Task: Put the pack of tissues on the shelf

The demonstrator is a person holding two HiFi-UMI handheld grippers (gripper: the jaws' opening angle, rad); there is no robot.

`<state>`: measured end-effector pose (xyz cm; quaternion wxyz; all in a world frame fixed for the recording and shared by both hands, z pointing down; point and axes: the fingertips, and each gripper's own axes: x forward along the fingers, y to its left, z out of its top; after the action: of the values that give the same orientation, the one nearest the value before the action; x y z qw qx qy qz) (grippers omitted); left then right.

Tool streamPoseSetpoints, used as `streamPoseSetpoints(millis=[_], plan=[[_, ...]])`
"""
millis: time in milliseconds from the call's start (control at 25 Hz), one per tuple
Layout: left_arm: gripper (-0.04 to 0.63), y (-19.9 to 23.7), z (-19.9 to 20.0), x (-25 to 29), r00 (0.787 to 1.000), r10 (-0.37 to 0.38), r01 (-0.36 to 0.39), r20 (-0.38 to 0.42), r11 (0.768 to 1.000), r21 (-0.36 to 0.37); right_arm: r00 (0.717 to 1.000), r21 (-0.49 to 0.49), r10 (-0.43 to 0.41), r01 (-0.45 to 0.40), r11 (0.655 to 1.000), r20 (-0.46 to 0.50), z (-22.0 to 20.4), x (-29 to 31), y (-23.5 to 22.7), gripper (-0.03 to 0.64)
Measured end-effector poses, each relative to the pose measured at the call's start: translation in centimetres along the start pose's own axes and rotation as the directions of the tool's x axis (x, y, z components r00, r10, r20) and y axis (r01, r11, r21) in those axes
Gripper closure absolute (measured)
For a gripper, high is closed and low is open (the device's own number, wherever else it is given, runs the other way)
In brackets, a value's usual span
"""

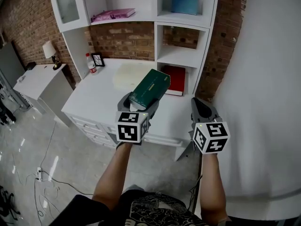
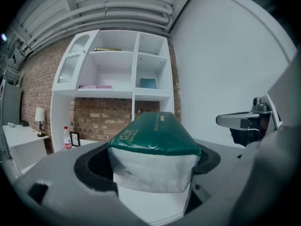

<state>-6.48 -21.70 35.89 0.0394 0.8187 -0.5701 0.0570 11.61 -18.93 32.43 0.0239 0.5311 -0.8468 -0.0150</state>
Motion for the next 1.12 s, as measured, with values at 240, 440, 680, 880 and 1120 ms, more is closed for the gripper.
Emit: streamPoseSetpoints(millis=[240, 440, 680, 880, 1120], plan=[[0.149, 0.3, 1.0, 2.4, 1.0, -0.001, 0.001, 0.018, 1.0, 0.006, 1.0, -0.005, 0.002, -0.001, 1.0, 0.008, 0.2, 2.0, -1.4, 0.613], [0.149, 1.2, 1.8, 6.2, 1.0, -0.011, 0.01, 0.027, 1.0, 0.022, 1.0, -0.01, -0.005, 0.005, 1.0, 0.009, 0.1, 4.7, -2.9, 0.614], [0.149, 1.9, 3.1, 12.5, 0.998, -0.054, 0.053, 0.035, 0.998, 0.036, 0.999, -0.018, -0.043, 0.043, 0.999, 0.0, -0.1, 9.1, -6.1, 0.613], [0.149, 2.9, 3.9, 17.9, 0.995, -0.096, 0.095, 0.024, 0.995, 0.037, 0.997, -0.032, -0.076, 0.076, 0.997, -0.01, 0.7, 13.3, -8.7, 0.613], [0.149, 3.3, 4.4, 23.3, 0.989, -0.147, 0.146, 0.004, 0.988, 0.04, 0.993, -0.042, -0.118, 0.117, 0.992, -0.023, 1.1, 17.0, -11.3, 0.613]])
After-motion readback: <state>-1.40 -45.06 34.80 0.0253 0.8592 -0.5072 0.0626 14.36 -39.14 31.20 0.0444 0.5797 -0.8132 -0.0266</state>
